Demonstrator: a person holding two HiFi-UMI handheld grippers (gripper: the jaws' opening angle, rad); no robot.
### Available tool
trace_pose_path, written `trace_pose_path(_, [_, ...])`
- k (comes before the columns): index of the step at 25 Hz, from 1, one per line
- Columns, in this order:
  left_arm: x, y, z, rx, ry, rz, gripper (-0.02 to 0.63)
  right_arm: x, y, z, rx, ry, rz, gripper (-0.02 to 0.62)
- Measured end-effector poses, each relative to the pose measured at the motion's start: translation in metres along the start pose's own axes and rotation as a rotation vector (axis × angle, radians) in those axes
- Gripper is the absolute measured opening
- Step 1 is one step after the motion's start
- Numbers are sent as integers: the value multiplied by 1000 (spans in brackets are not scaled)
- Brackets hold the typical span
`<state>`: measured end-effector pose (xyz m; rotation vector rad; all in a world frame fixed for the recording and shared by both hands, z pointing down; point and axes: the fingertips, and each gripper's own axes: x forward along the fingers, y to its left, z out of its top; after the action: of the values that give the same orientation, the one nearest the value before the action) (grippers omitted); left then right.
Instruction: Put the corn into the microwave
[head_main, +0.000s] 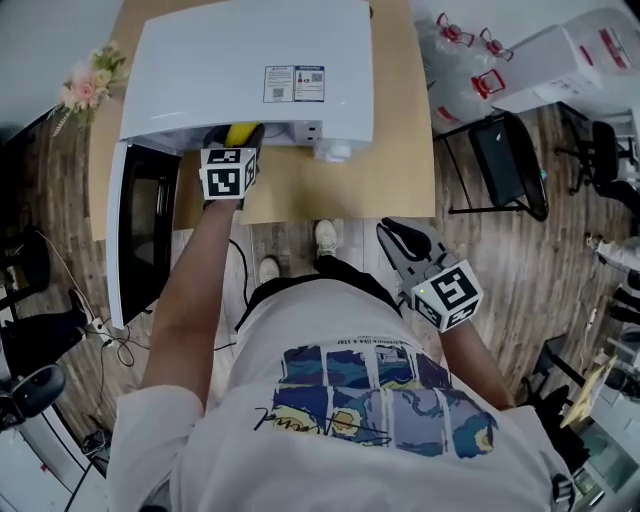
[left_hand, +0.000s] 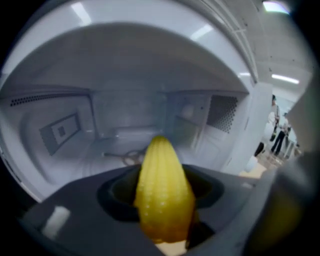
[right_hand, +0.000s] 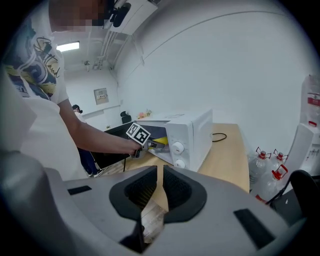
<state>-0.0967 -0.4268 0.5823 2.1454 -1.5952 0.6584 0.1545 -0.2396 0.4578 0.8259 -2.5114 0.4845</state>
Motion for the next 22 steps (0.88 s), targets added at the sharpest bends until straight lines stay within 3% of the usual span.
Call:
trace_pose_path(9, [41,4,5,-7,27,76,255,-2,-46,-2,2,24,29,37])
trace_pose_path(22, [55,8,5,7,90,192,258,6,-78,0,0,22,77,37])
